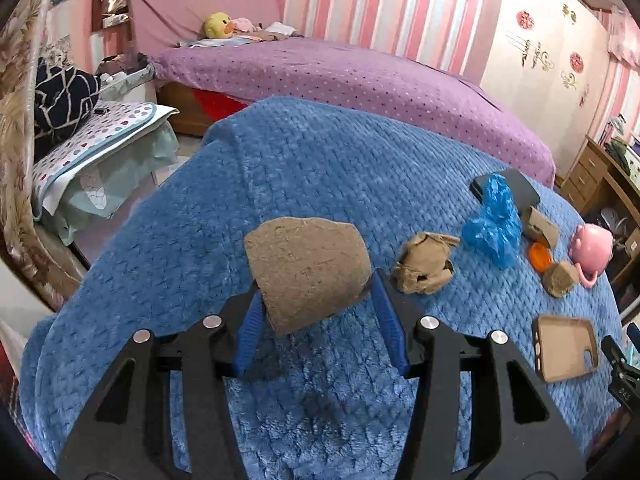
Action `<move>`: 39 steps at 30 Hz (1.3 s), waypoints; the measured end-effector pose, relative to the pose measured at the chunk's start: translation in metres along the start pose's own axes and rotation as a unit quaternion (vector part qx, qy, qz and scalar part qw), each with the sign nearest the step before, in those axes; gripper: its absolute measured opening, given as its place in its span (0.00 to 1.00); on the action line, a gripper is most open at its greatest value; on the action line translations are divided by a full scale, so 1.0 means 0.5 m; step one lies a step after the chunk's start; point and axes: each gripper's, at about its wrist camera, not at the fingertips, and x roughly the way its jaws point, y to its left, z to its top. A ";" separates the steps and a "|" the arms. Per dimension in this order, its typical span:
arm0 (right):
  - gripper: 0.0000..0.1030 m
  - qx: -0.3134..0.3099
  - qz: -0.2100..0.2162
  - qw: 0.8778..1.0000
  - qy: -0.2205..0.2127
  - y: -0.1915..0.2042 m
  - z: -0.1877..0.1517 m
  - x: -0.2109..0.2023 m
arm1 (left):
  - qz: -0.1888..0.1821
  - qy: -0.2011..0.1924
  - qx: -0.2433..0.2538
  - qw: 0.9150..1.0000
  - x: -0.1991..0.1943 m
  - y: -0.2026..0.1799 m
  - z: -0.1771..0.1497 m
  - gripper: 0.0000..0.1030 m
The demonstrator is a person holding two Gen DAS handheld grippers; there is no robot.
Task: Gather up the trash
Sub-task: 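Lift the brown paper with the left tool while the right tool grasps crumpled brown paper, then carry the tan paper piece and crumpled paper over the blue basket with both tools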
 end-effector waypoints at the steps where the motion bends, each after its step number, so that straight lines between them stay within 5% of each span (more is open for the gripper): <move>1: 0.95 0.006 0.008 1.000 -0.004 0.003 0.006 0.000 | 0.005 -0.002 0.003 1.000 0.002 -0.004 0.000 0.49; 12: 0.92 -0.001 0.060 0.998 0.018 0.104 0.084 0.101 | 0.031 -0.011 0.018 0.999 0.026 -0.026 0.011 0.49; 22: 0.49 0.001 0.087 0.991 0.097 0.131 0.103 0.214 | 0.032 -0.006 0.030 0.999 0.030 -0.039 0.007 0.49; 31: 0.42 0.005 0.080 0.996 0.040 0.080 0.090 0.126 | 0.024 -0.025 0.031 0.999 -0.008 -0.061 0.013 0.49; 39: 0.42 0.015 0.035 0.999 0.005 -0.028 0.064 0.006 | -0.024 -0.042 0.057 0.997 -0.063 -0.174 -0.013 0.49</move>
